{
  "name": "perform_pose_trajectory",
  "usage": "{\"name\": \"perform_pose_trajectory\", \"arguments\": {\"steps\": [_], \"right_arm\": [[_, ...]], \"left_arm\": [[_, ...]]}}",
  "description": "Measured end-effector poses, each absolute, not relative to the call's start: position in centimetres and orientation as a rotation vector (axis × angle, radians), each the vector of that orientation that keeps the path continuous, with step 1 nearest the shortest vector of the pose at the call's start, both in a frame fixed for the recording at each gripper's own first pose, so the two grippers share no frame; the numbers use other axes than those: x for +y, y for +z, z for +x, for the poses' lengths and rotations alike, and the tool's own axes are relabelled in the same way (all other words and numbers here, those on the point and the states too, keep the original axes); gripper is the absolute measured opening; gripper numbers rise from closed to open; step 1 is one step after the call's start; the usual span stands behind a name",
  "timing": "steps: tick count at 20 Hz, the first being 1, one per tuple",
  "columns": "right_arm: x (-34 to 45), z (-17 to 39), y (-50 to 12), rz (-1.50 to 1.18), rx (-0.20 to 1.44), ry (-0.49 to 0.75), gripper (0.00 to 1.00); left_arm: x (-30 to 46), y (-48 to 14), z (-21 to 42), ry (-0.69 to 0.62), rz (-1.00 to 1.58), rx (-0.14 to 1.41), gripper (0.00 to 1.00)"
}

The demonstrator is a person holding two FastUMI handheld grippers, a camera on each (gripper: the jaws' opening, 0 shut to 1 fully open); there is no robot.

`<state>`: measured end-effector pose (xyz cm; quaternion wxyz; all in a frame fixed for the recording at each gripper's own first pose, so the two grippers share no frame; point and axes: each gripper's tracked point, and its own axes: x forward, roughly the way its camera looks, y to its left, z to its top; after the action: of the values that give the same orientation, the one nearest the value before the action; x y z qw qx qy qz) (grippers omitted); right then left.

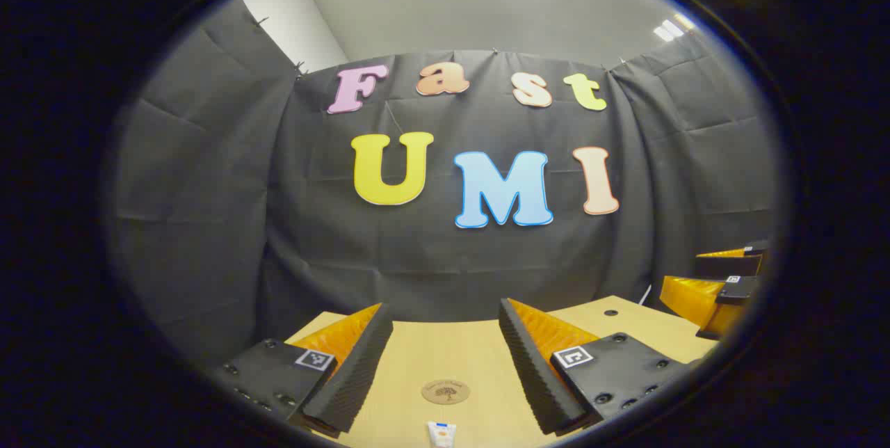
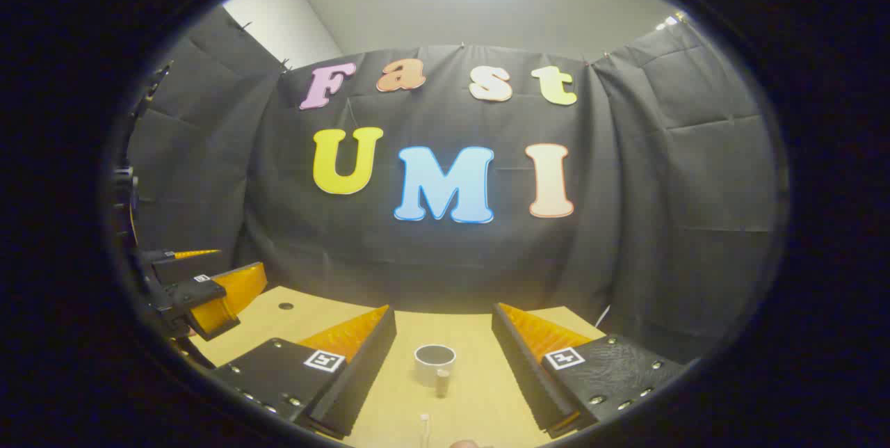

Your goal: Put the toothbrush and toothpaste on the desktop into the cup, then pick up the cup and place it on the coaster on the desktop.

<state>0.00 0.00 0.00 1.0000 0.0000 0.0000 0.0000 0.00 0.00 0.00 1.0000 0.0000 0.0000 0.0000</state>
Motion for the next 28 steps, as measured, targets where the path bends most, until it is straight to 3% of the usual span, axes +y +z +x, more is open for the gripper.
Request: {"name": "perform_pose_trajectory", "arguments": {"steps": [8, 20, 28], "right_arm": [[-2.7, -0.1, 0.3, -0.032, 0.022, -0.051, 0.89], [-3.3, -0.4, -1.1, -0.052, 0.110, -0.030, 0.89], [-1.0, 0.1, -7.5, 0.002, 0.341, 0.038, 0.89]], "left_arm": [[-1.6, -0.5, 0.6, -0.010, -0.014, 0.037, 0.98], [-1.4, -1.5, 0.1, 0.024, -0.020, 0.076, 0.98], [-1.0, -8.2, 0.6, 0.006, -0.063, 0.310, 0.98]]}}
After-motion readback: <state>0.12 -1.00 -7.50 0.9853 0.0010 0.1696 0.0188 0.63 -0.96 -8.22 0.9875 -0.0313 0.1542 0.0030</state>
